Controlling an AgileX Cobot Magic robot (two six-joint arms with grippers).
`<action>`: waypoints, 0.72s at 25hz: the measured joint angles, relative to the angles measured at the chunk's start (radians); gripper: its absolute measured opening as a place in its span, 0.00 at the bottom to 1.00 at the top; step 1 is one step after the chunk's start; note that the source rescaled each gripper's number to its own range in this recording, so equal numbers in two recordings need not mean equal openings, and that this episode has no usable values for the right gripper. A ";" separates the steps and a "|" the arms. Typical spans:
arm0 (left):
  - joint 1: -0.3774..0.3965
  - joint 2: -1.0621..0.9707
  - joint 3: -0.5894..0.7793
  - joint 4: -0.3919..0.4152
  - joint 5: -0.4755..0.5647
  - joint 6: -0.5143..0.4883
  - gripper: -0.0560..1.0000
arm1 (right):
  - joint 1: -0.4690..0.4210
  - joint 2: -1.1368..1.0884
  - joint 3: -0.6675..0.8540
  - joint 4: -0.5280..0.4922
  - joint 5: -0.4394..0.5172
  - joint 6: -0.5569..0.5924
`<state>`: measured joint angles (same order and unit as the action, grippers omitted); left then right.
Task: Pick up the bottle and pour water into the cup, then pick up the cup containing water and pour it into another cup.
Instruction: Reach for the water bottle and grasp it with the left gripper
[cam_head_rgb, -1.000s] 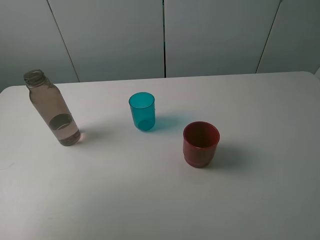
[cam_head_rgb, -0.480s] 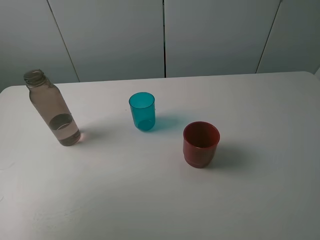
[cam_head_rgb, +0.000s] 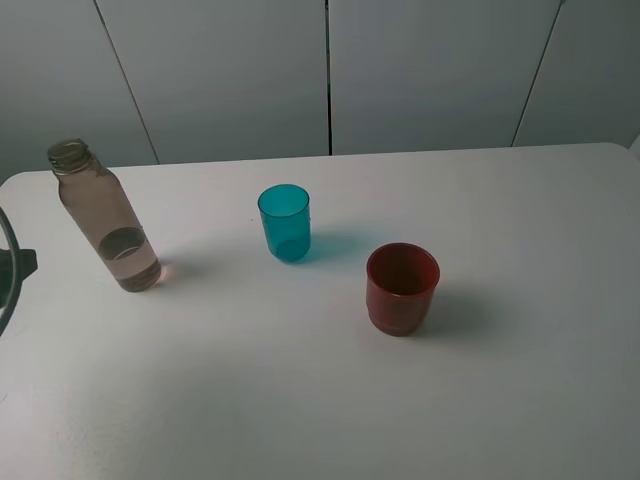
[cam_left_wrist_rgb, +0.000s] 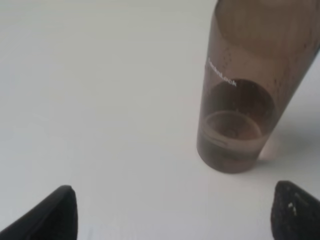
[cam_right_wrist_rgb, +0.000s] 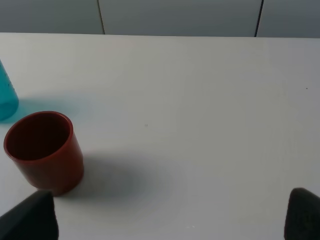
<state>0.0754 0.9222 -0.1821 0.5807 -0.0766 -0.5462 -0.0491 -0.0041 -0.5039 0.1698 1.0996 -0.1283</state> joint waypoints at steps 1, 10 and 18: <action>0.000 0.017 0.000 0.016 -0.007 0.000 0.95 | 0.000 0.000 0.000 0.000 0.000 0.000; 0.000 0.065 0.000 -0.143 -0.086 0.209 0.95 | 0.000 0.000 0.000 0.000 0.000 0.000; 0.000 0.065 0.072 -0.387 -0.225 0.478 0.95 | 0.000 0.000 0.000 0.000 0.000 0.000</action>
<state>0.0754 0.9871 -0.1099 0.1940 -0.3020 -0.0685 -0.0491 -0.0041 -0.5039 0.1698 1.0996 -0.1283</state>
